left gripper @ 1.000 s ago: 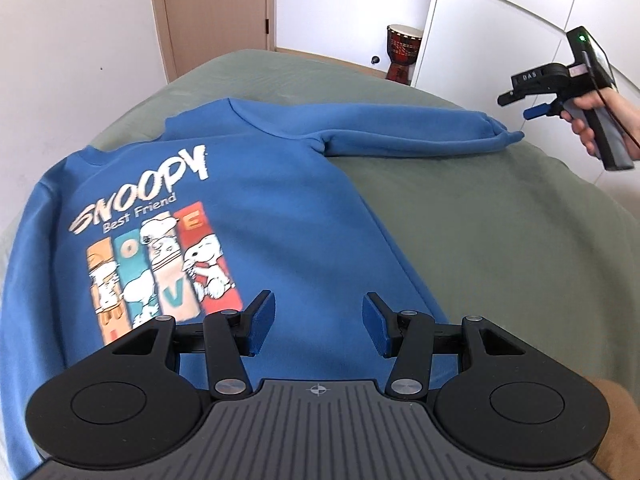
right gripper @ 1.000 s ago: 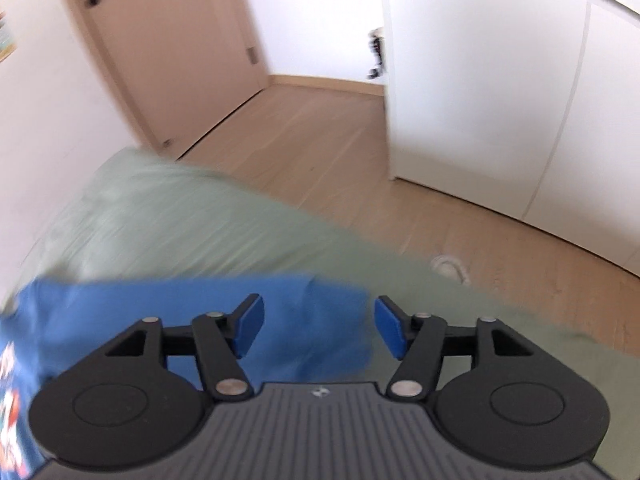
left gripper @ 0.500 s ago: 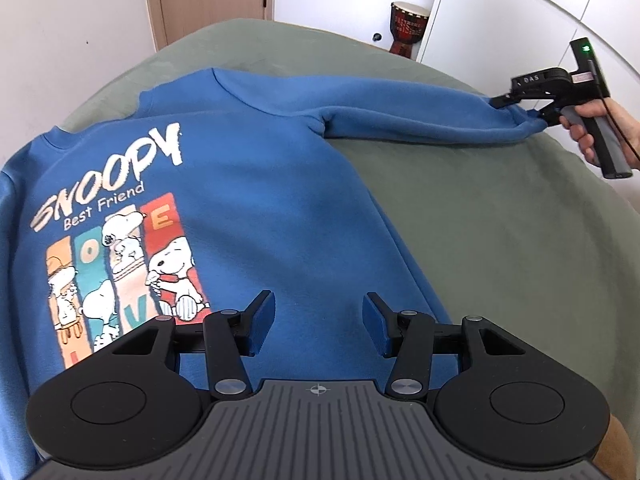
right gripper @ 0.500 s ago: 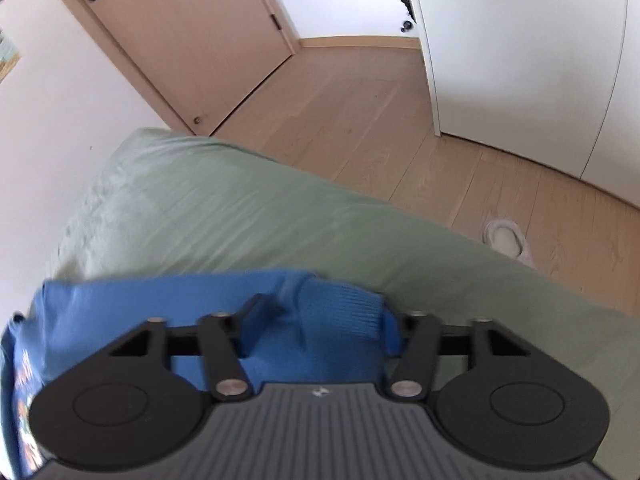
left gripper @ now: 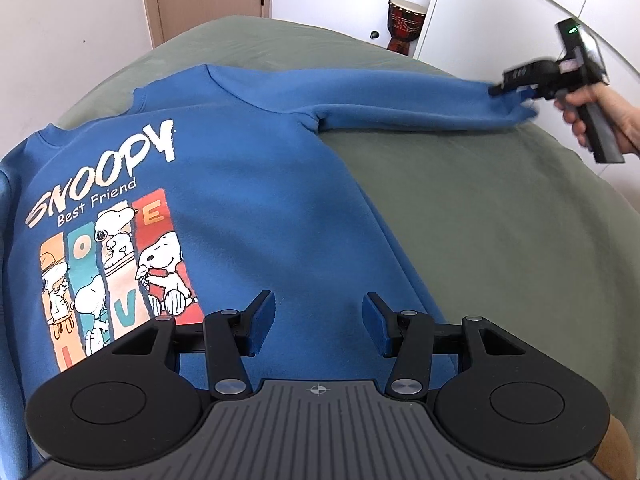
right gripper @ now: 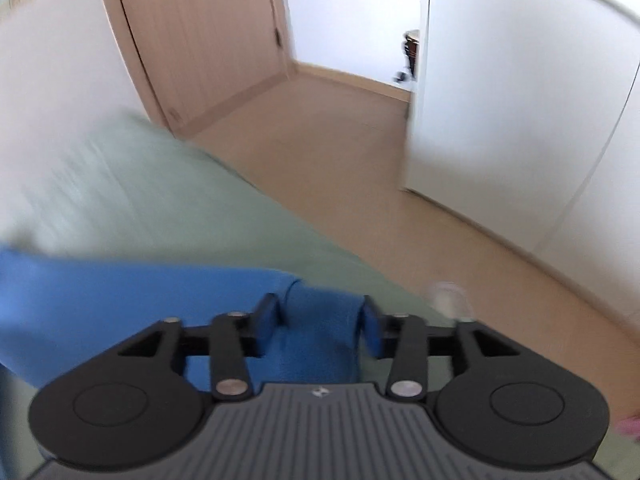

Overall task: Fold clothes
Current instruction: 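Grasp the sleeve cuff with the right gripper and pull it straight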

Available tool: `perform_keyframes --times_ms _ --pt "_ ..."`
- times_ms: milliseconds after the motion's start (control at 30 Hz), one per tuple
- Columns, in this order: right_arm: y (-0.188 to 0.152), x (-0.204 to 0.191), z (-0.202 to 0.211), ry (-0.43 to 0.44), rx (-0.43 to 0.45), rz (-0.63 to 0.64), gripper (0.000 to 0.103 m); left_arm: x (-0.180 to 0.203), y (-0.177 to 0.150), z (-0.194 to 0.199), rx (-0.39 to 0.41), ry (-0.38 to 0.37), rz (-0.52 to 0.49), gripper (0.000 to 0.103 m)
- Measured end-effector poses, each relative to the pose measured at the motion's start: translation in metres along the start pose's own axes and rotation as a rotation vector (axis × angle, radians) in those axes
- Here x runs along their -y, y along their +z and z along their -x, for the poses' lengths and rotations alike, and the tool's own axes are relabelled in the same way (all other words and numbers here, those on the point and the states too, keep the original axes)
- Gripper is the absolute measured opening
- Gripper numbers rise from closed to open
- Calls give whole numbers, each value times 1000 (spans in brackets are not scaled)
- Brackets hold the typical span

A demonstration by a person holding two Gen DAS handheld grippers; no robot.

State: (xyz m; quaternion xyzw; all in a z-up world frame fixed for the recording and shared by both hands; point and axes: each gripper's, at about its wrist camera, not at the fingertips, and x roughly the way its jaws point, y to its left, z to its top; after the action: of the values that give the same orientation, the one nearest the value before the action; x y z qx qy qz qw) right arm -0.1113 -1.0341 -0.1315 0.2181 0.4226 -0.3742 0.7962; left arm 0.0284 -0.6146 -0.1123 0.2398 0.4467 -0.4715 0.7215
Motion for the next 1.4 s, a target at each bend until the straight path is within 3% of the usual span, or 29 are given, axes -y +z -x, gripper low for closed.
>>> perform_keyframes --times_ms 33,267,400,467,533,567,667,800,967,1067,1400 --pt "-1 3 -1 -9 10 -23 67 0 0 0 -2 1 -4 47" --pt "11 23 18 -8 66 -176 67 -8 0 5 1 4 24 47" --pt "13 56 24 -22 59 -337 67 -11 -3 14 14 13 25 47" --pt "9 56 29 15 59 -313 58 -15 -7 20 18 17 36 47" --pt "1 49 32 132 22 -287 15 -21 -12 27 20 25 50 47" --pt "-3 44 33 170 12 -283 9 -24 -14 30 19 31 59 47" --pt "-9 29 29 188 -17 -251 8 -33 -23 38 15 48 79 47" --pt "-33 28 18 129 -99 -256 8 -41 -34 49 15 65 98 47" --pt "-51 38 42 149 -85 -283 8 -42 -41 56 9 61 90 47" --pt "-50 43 55 162 -32 -306 8 -40 -41 56 15 59 88 47" --pt "-63 34 25 59 -123 -276 8 -46 -45 65 21 68 96 47"
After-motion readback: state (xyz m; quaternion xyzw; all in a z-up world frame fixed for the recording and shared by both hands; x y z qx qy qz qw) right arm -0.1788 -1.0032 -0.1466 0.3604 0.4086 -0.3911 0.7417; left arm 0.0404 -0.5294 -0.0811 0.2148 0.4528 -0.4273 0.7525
